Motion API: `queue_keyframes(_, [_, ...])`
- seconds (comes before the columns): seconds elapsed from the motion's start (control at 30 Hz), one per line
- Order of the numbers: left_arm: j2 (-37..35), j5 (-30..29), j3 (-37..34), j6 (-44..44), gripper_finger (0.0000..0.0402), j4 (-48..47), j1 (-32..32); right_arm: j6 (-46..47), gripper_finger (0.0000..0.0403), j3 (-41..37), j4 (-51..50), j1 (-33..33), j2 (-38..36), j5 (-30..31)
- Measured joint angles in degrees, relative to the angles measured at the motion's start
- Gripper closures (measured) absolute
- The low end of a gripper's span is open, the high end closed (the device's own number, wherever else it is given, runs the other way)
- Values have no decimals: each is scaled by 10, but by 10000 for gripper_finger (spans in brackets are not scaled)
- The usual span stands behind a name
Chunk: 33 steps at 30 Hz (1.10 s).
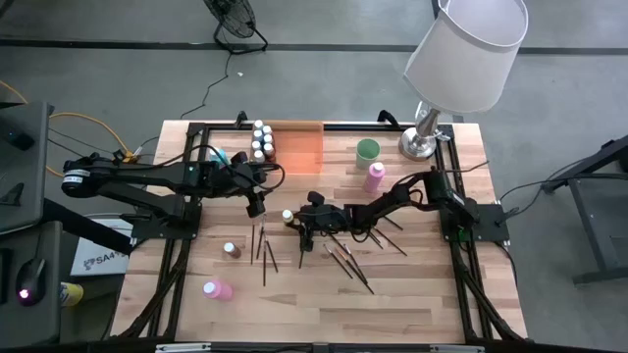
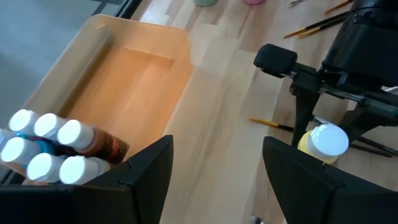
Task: Pick & Place Paint Supplies
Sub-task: Put the yellow paint bottle into the orange bin
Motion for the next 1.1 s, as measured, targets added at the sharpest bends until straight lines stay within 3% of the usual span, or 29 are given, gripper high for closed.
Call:
queue_keyframes(0.3, [1,94,0,48,161,43,0,12,290,-1,-51,5,-65,-34])
queue_keyframes(0.63, [1,236,0,103,161,83,0,9,291,-1,-103,-10,-103,-30])
queue_keyframes(1.1, [47,251,0,99,161,112,0,-12,291,27,-102,-11,-103,-34])
